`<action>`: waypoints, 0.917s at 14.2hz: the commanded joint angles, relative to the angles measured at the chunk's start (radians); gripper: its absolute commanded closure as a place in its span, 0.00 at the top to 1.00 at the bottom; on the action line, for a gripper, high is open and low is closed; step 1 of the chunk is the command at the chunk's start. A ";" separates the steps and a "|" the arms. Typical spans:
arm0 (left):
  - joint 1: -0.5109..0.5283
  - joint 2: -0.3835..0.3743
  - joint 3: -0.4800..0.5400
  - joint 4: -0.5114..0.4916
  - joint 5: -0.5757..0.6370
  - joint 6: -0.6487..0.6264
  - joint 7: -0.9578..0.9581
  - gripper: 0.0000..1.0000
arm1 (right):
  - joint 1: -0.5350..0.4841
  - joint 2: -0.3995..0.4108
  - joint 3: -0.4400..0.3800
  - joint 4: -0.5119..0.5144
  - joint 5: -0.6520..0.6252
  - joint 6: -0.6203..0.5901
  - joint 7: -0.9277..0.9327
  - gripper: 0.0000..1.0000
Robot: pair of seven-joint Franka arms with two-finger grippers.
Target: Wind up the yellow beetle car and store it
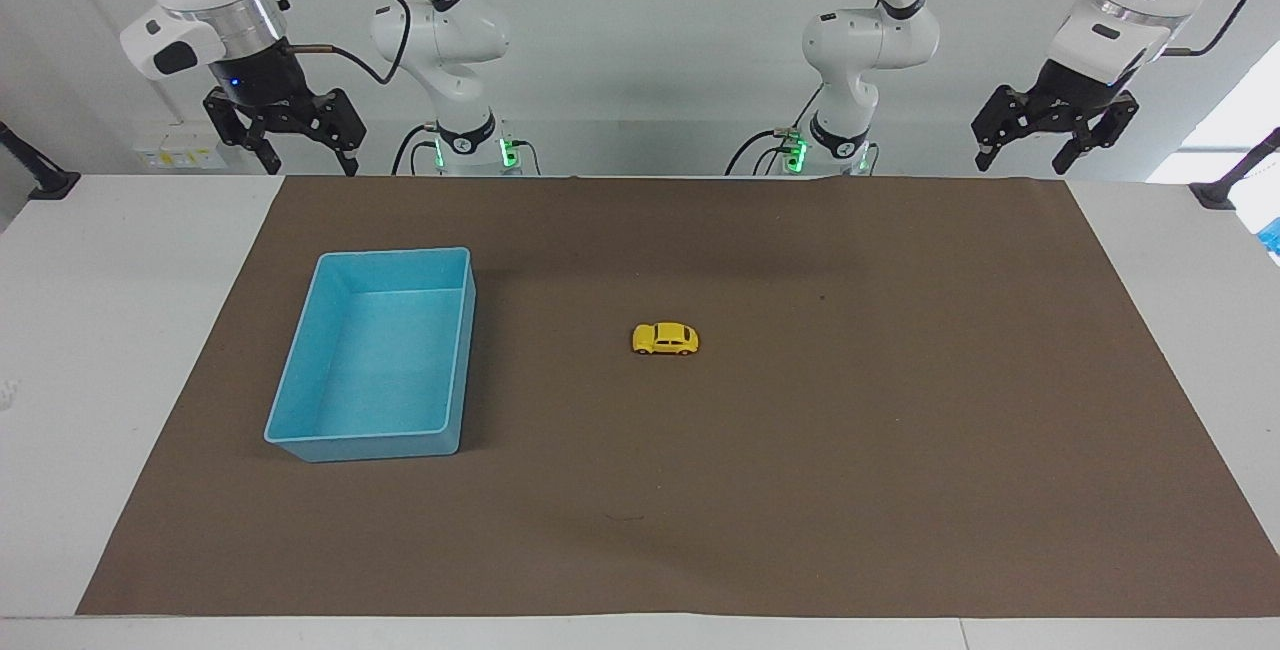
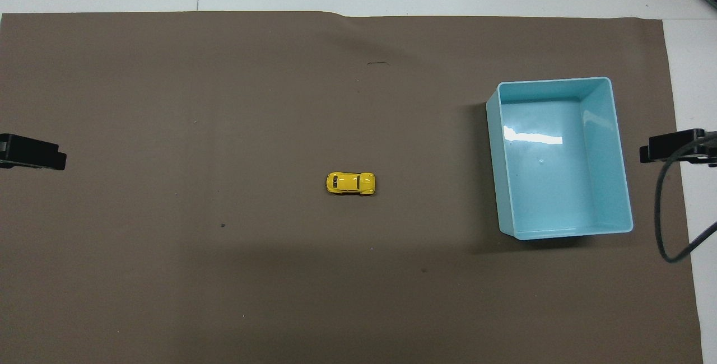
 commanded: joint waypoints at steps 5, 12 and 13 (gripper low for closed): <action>-0.003 -0.020 -0.002 -0.014 0.013 -0.029 0.002 1.00 | -0.003 -0.008 0.003 0.001 0.009 -0.016 0.019 1.00; -0.009 -0.015 -0.006 -0.025 0.005 -0.009 -0.007 1.00 | -0.003 -0.008 0.003 0.001 0.009 -0.016 0.019 1.00; -0.009 -0.013 -0.009 -0.036 0.004 -0.001 -0.025 1.00 | -0.003 -0.008 0.003 0.001 0.009 -0.016 0.019 1.00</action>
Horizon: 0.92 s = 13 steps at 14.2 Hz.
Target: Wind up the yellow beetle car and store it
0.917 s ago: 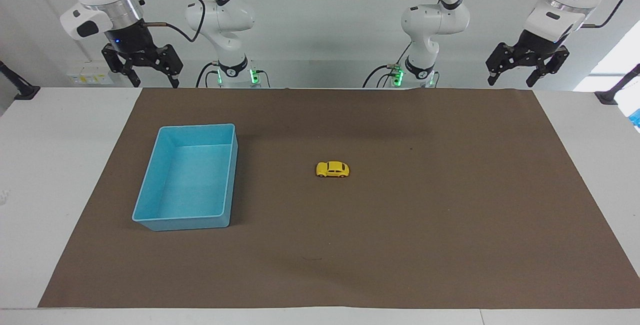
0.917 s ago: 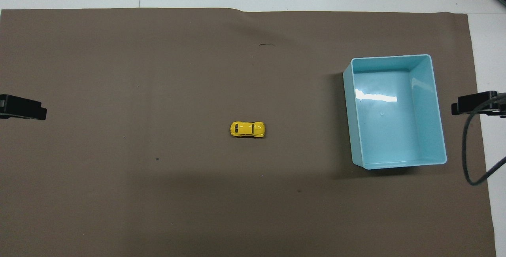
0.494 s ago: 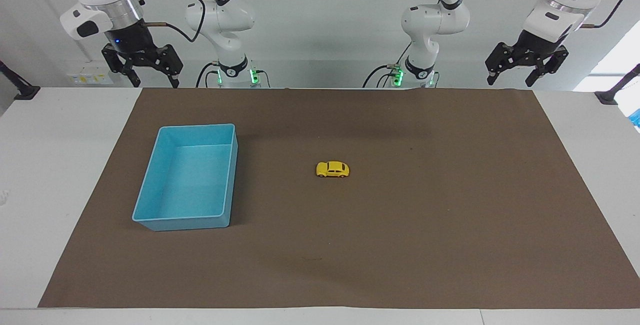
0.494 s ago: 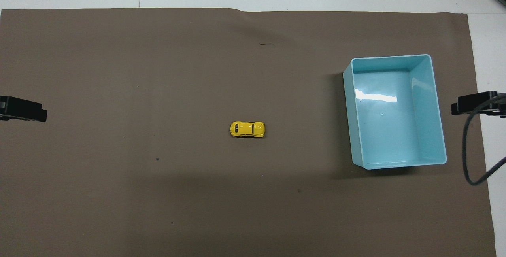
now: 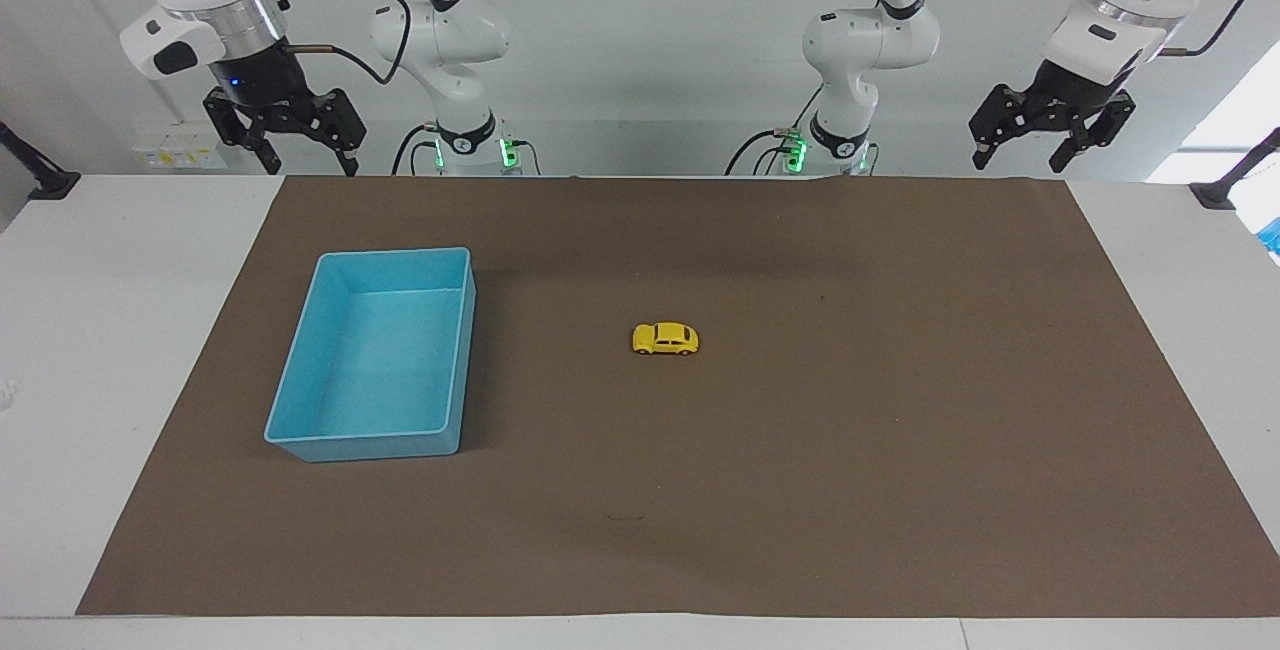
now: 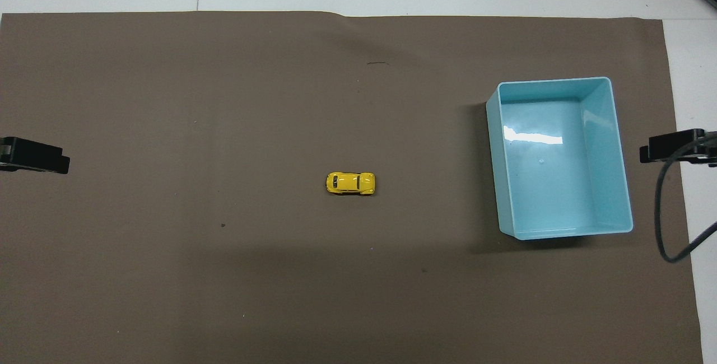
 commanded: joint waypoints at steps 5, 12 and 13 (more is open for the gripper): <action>-0.103 0.010 -0.003 -0.102 -0.010 0.096 -0.294 1.00 | -0.003 -0.008 0.003 0.001 0.009 -0.016 0.019 1.00; -0.209 0.033 -0.003 -0.211 -0.080 0.277 -0.638 1.00 | -0.003 -0.008 0.003 0.003 0.009 -0.016 0.019 1.00; -0.224 0.033 -0.004 -0.225 -0.084 0.296 -0.681 1.00 | -0.003 -0.008 0.003 0.001 0.009 -0.016 0.019 1.00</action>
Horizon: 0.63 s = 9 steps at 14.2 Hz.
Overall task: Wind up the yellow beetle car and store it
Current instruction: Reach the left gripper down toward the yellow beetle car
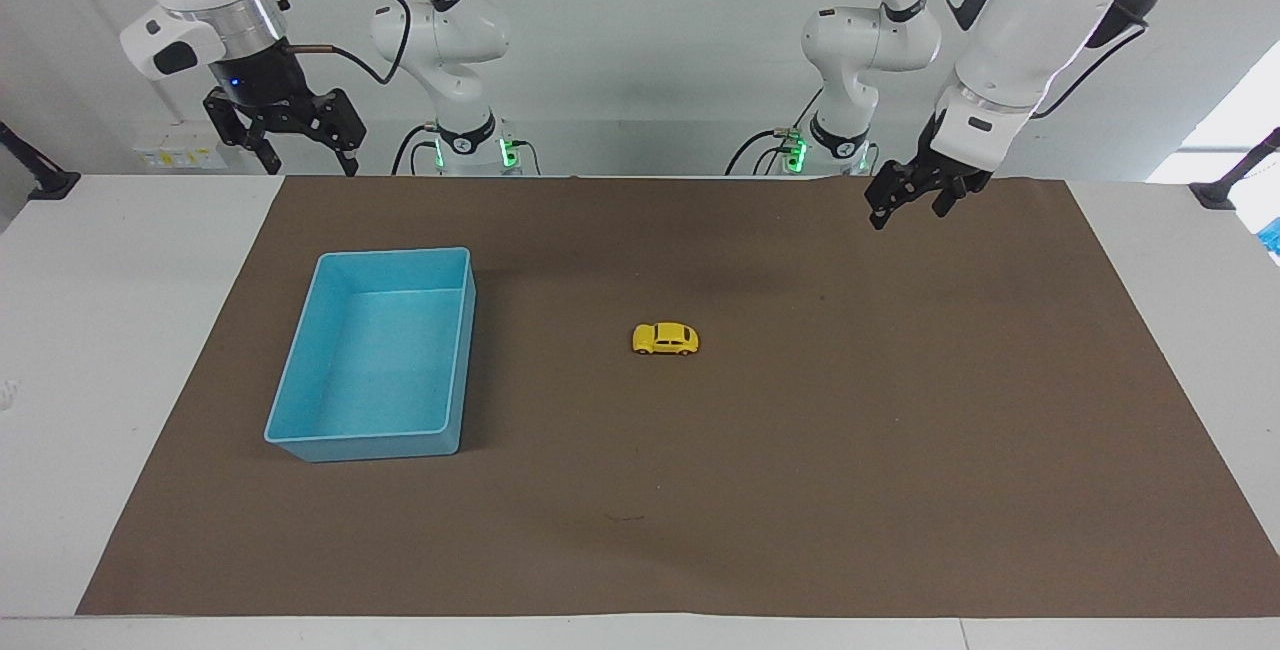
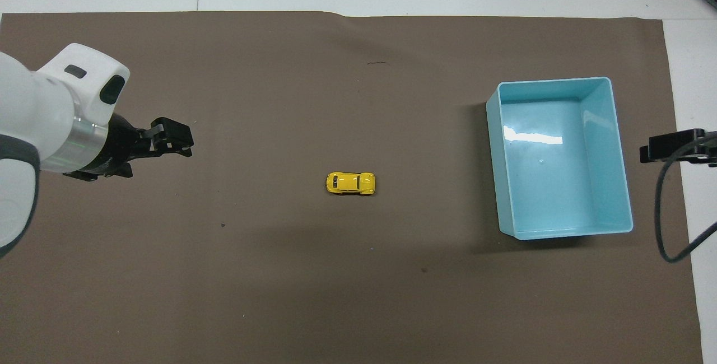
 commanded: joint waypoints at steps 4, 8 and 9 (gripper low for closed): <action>-0.062 -0.012 0.013 -0.069 -0.048 0.068 -0.306 1.00 | -0.003 -0.008 0.003 0.001 0.009 -0.016 0.019 1.00; -0.094 0.014 0.015 -0.072 -0.059 0.141 -0.650 1.00 | -0.003 -0.008 0.003 0.001 0.009 -0.016 0.019 1.00; -0.117 0.033 0.015 -0.072 -0.059 0.161 -0.780 1.00 | -0.003 -0.008 0.002 0.001 0.009 -0.016 0.019 1.00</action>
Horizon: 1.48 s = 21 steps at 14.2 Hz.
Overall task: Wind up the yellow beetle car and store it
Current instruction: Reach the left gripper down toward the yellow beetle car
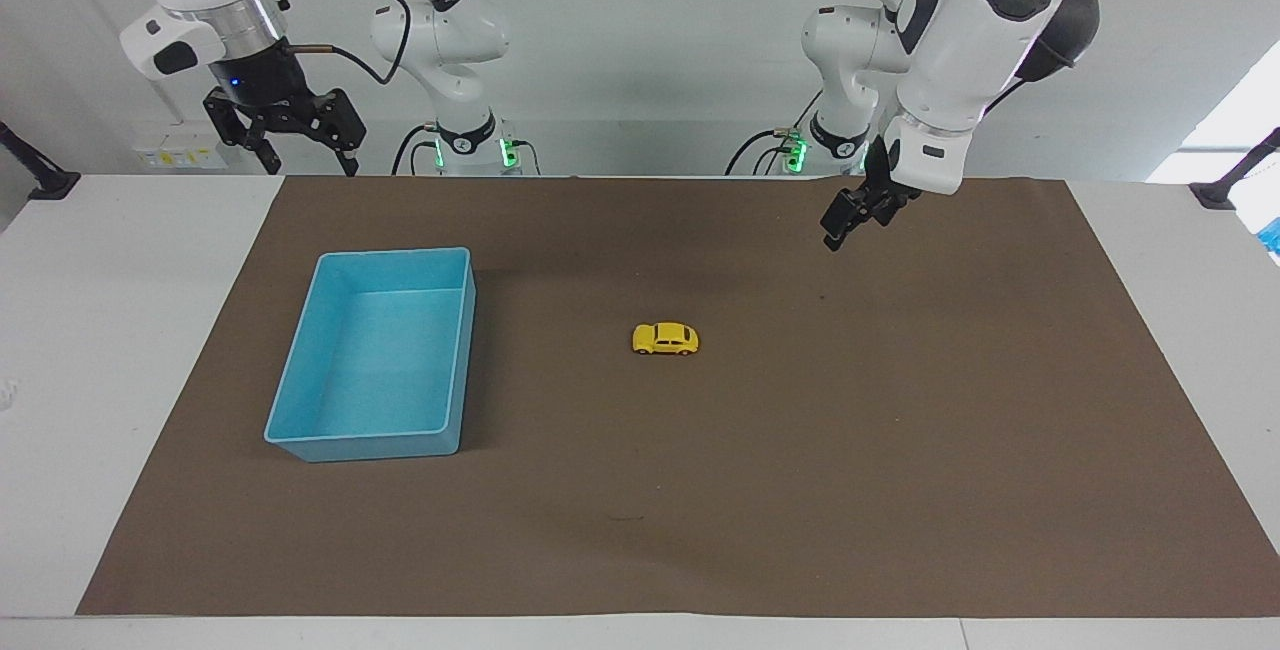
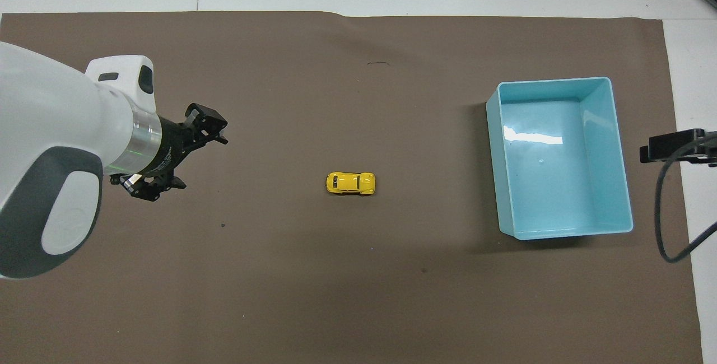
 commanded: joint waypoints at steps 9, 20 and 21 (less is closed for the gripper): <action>-0.260 0.222 0.016 -0.003 0.158 0.204 -0.935 1.00 | -0.003 -0.008 0.003 0.001 0.009 -0.016 0.019 1.00; -0.386 0.455 0.017 0.141 0.159 0.258 -0.991 1.00 | -0.003 -0.008 0.003 0.001 0.009 -0.016 0.019 1.00; -0.391 0.493 0.019 0.156 0.165 0.263 -1.032 1.00 | -0.003 -0.008 0.003 0.001 0.009 -0.016 0.019 1.00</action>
